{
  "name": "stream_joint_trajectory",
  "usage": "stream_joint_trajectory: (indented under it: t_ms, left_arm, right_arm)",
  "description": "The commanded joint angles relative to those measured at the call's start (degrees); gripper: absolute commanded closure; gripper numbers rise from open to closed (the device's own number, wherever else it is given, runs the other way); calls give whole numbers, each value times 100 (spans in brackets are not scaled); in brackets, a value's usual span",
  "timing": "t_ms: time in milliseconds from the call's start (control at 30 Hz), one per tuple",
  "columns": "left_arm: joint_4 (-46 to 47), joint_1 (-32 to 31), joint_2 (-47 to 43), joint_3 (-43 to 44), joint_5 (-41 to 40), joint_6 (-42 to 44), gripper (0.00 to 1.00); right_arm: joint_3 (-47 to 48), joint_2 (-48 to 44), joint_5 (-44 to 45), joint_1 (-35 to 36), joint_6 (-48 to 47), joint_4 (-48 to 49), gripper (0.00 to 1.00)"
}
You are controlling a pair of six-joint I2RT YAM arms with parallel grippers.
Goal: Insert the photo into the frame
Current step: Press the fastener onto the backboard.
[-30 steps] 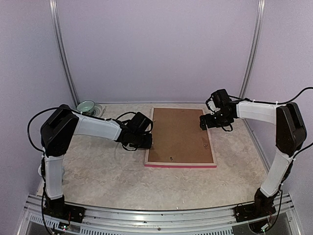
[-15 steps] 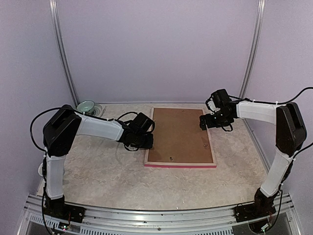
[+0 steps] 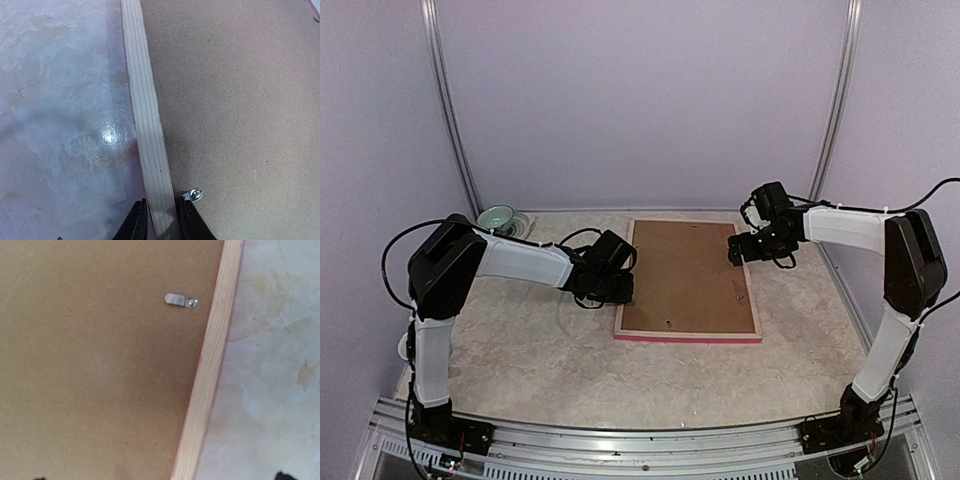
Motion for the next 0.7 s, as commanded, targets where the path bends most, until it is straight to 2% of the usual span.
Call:
stream_joint_trajectory:
  t_ms: [0, 67, 167, 267, 467, 667]
  left_arm:
    - [0, 36, 143, -11, -117, -67, 76]
    - [85, 47, 71, -63, -85, -100, 71]
    - [256, 70, -172, -238, -134, -167, 50]
    - [337, 142, -394, -285, -160, -198, 38]
    - [480, 410, -596, -137, -47, -230, 35]
    - [388, 605, -268, 637, 186, -117, 34]
  right_arm:
    - [35, -5, 4, 32, -8, -84, 1]
    - [38, -25, 66, 33, -1, -119, 1]
    - [35, -66, 189, 32, 46, -229, 1]
    - [-50, -100, 267, 31, 145, -352, 1]
    - [-491, -293, 194, 32, 345, -314, 1]
    - [-1082, -444, 148, 32, 486, -194, 1]
